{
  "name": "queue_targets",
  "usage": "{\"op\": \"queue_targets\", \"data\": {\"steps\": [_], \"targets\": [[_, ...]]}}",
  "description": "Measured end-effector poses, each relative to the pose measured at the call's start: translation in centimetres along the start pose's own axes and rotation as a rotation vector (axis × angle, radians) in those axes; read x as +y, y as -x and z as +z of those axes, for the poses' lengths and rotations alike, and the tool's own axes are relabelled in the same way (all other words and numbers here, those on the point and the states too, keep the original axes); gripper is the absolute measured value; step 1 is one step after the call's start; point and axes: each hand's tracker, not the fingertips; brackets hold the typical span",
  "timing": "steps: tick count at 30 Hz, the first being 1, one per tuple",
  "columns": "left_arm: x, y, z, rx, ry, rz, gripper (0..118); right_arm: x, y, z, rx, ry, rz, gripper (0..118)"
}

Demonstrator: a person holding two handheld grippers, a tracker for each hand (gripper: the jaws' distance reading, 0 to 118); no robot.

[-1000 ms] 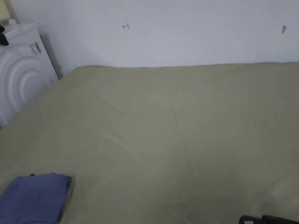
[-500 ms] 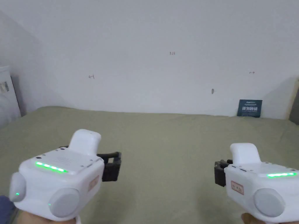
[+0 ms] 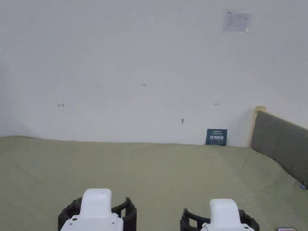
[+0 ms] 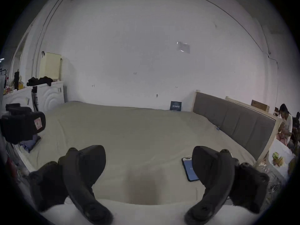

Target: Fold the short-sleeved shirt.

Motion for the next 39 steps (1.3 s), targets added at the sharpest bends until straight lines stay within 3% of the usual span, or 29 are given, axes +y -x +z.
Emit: {"op": "queue_targets", "data": {"steps": [1, 2, 6, 13, 34, 39], "targets": [[-0.1, 0.4, 0.3, 0.013, -0.015, -0.008, 116, -0.2, 0.2, 0.2, -0.007, -0.004, 0.000, 110], [-0.1, 0.2, 0.8, 0.026, -0.032, -0.010, 118, -0.3, 0.5, 0.3, -0.017, -0.008, -0.002, 110], [-0.1, 1.2, 1.8, 0.034, -0.076, -0.001, 118, -0.5, 0.9, 0.8, 0.003, -0.046, -0.055, 110], [-0.3, 2.2, 1.6, 0.050, -0.057, 0.010, 118, 0.3, 1.8, 1.6, 0.039, -0.111, -0.013, 110], [0.6, 2.6, 1.3, 0.038, -0.074, 0.010, 118, 1.2, 0.5, 1.0, 0.007, -0.095, -0.085, 110], [0.7, 2.7, 1.0, 0.037, -0.067, 0.016, 118, 1.3, 0.8, 1.2, 0.013, -0.104, -0.043, 110]]}}
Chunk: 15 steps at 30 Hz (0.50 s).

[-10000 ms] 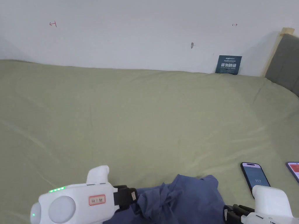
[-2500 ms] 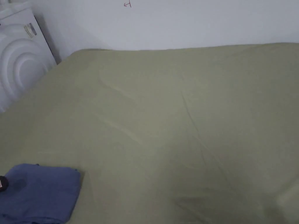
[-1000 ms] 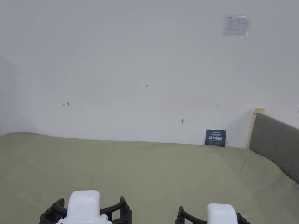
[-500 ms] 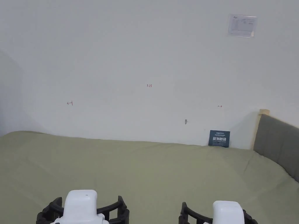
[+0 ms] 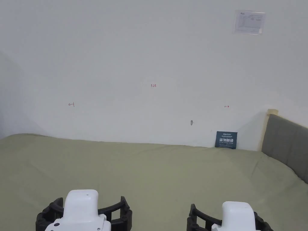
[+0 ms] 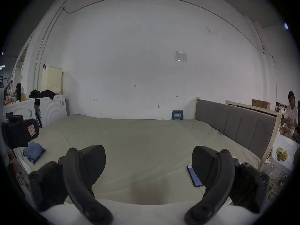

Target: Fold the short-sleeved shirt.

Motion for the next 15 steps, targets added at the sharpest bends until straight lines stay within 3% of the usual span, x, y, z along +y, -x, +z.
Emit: {"op": "queue_targets", "data": {"steps": [15], "targets": [[0.63, 0.63, -0.37, -0.009, 0.008, 0.002, 118, 1.04, 0.36, -0.23, 0.024, -0.011, -0.009, 110]]}}
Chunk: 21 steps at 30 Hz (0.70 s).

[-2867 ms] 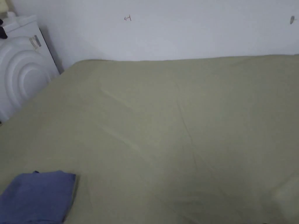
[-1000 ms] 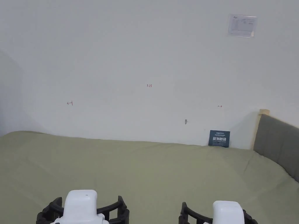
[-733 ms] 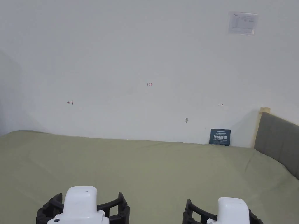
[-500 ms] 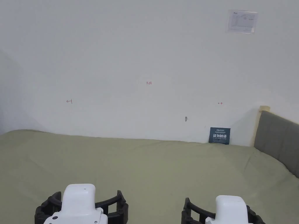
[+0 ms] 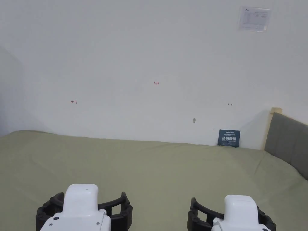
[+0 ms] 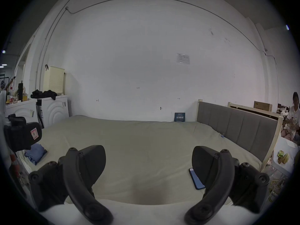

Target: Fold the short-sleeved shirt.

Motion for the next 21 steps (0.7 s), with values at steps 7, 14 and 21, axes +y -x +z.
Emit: {"op": "queue_targets", "data": {"steps": [7, 14, 21], "targets": [[0.39, 0.12, 0.10, 0.004, -0.012, -0.005, 118, 0.23, 0.06, -0.10, -0.005, -0.004, 0.006, 110], [0.51, 0.26, 0.12, 0.002, -0.009, -0.007, 118, 0.61, -0.12, -0.11, 0.010, -0.010, -0.020, 110], [0.76, 0.18, 0.25, -0.010, -0.011, -0.006, 118, 0.89, 0.03, -0.16, 0.024, -0.008, -0.034, 110]]}}
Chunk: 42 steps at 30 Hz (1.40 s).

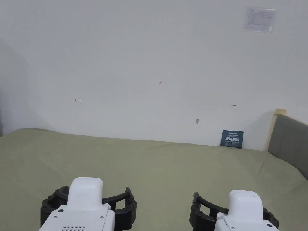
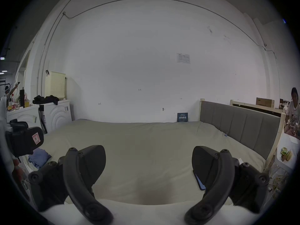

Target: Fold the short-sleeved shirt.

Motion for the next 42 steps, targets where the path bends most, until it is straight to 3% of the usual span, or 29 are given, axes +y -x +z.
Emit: {"op": "queue_targets", "data": {"steps": [8, 17, 19, 22, 25, 27, 32, 40, 42], "targets": [[0.4, -0.1, 0.2, -0.012, -0.007, -0.001, 118, 0.5, -0.4, 0.6, 0.085, -0.027, 0.007, 110], [0.6, -0.2, 0.5, -0.019, -0.011, 0.004, 118, 0.7, -0.7, -1.0, 0.037, 0.045, -0.165, 110], [0.6, -0.1, 0.5, -0.018, -0.011, 0.000, 118, 1.3, -0.8, -1.1, 0.045, 0.087, -0.171, 110], [0.7, -0.1, 0.4, -0.013, -0.010, -0.005, 118, 2.0, -0.7, -1.4, 0.054, 0.128, -0.143, 110], [0.8, -0.1, 0.3, -0.015, -0.006, -0.003, 118, 2.2, -0.1, -1.4, -0.011, 0.089, -0.041, 110], [1.0, -0.2, 0.2, -0.015, -0.004, -0.006, 118, 2.4, 0.1, -1.6, -0.044, 0.102, -0.014, 110], [1.2, -0.3, -0.2, -0.018, 0.001, 0.004, 118, 2.7, -0.3, -1.9, -0.031, 0.114, -0.076, 110], [1.4, -0.4, -0.6, -0.027, 0.005, 0.005, 118, 3.2, -0.8, -2.7, -0.003, 0.166, -0.098, 110], [1.4, -0.5, -0.7, -0.026, 0.005, 0.001, 118, 3.1, -0.6, -2.9, -0.043, 0.162, -0.094, 110]]}}
